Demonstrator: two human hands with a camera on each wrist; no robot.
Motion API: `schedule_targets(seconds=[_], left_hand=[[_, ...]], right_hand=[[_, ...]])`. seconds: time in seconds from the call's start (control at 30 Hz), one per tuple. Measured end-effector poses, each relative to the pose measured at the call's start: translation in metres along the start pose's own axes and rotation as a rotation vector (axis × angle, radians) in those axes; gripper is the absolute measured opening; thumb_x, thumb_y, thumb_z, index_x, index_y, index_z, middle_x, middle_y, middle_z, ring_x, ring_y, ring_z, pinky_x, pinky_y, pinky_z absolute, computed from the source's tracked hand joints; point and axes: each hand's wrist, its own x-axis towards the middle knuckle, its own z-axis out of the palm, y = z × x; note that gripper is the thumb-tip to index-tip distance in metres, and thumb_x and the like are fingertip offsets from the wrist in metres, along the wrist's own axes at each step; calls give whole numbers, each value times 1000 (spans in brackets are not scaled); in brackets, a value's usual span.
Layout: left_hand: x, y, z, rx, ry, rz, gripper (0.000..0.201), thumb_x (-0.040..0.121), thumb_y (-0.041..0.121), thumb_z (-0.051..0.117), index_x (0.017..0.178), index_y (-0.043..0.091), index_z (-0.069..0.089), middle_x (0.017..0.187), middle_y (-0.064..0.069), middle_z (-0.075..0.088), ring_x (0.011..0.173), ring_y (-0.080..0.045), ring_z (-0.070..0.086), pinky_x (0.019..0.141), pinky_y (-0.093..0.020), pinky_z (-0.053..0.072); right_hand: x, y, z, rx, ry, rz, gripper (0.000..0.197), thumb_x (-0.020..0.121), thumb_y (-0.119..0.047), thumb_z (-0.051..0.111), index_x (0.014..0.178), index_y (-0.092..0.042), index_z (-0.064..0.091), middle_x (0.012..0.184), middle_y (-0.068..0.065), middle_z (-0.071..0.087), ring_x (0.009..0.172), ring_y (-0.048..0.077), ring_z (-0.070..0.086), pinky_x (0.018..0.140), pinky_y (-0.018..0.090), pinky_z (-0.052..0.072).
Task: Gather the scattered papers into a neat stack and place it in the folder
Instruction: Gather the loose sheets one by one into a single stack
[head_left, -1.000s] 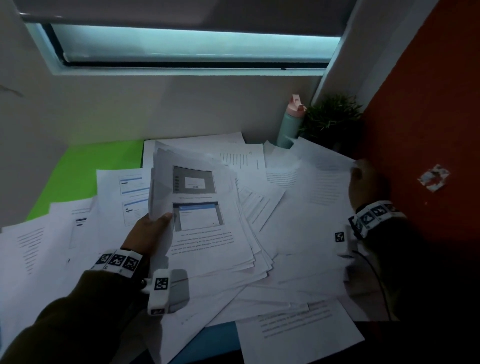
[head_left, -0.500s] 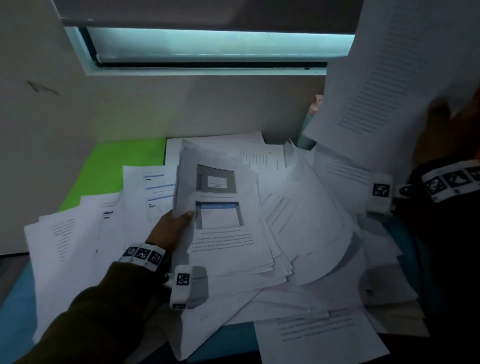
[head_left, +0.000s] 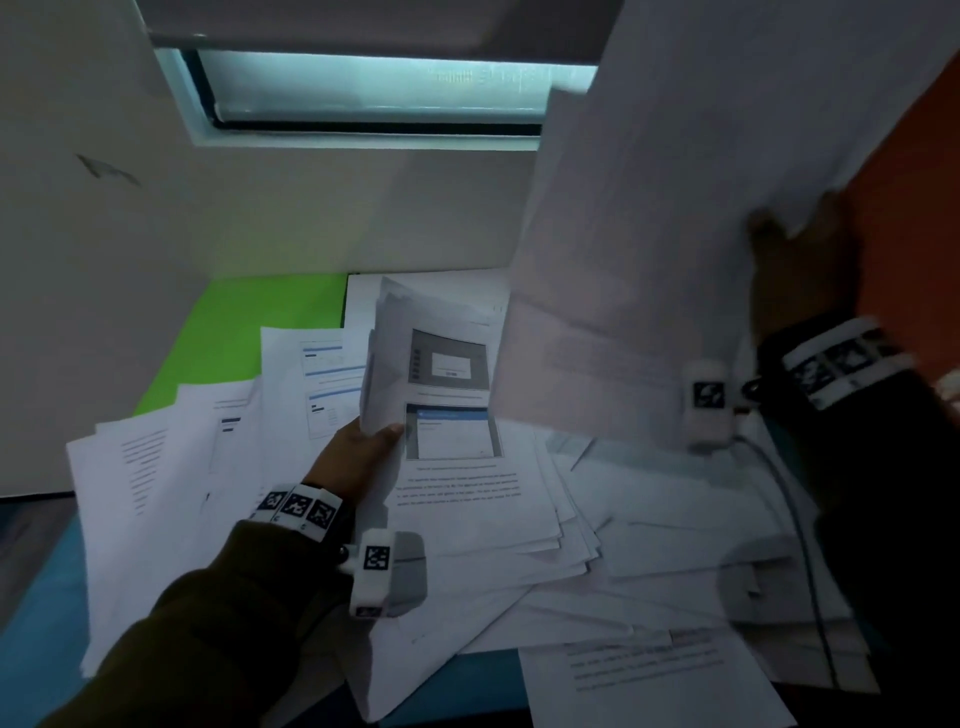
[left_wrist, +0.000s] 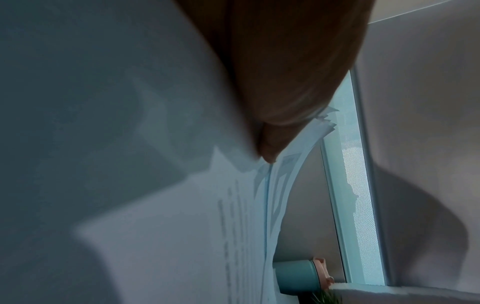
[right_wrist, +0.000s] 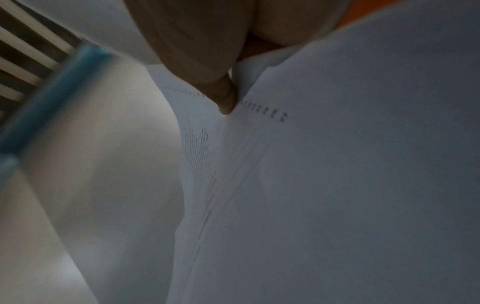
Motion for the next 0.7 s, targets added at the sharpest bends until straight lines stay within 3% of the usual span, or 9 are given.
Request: schedule_targets(seconds=[0.13,0.23,0.33,0.4,0.5,0.57,0.63,0.7], left_hand=[[-2,4,-1,8,-9,12,38,97,38,57,120,9,62,98,-13,67,80,-23,61,78,-30,48],[-5,8,0,72,8,24,40,98,43,51,121,12,62,96,-8,68,76,-17,62,62,-25,45],[-9,10,0,49,16,19,42,92,51,58,117,18,65,102,-7,70,91,-29,68,71,-29,49],[-10,10,-1,123,17,47,42,86,57,63,107,21,68,99,-5,72,93,-29,69,76,-33,53],[-10,7,-4,252,-16,132,33,83,47,71,98,18,66,89,2,69,84,-18,65,74,-27,47],[-11,7,-7,226,-71,162,26,83,36,75,101,22,65,90,8,68,80,-3,62,73,-20,44],[-8,5,-9,184,-96,161,37,83,34,76,115,22,63,106,5,69,90,-2,63,80,-18,46],[-7,3,-9,138,-78,160,61,75,47,73,127,16,61,119,2,68,108,-15,63,98,-31,48]], right_hand=[[-88,36,47,32,-232,94,41,92,-22,57,132,-12,52,127,-1,57,114,17,56,101,33,44],[-115,68,74,-1,-264,216,44,92,-29,57,131,-9,53,130,7,60,115,24,57,105,42,44],[-140,80,95,45,-287,336,45,93,-23,57,134,-8,51,134,7,56,119,22,54,108,33,38],[-152,83,107,38,-328,366,45,94,-19,58,135,-4,49,135,8,54,123,23,52,106,25,34],[-162,83,119,73,-442,432,33,95,-19,56,124,-6,58,127,11,61,113,25,58,105,34,42],[-159,81,117,62,-453,441,28,96,-20,53,119,-6,61,120,8,63,105,21,58,100,31,44],[-145,82,107,-32,-394,387,34,97,-19,51,125,-1,57,116,1,57,106,15,51,95,20,36],[-129,87,93,-88,-348,352,36,97,-20,51,126,0,56,121,6,58,110,19,53,93,20,36]])
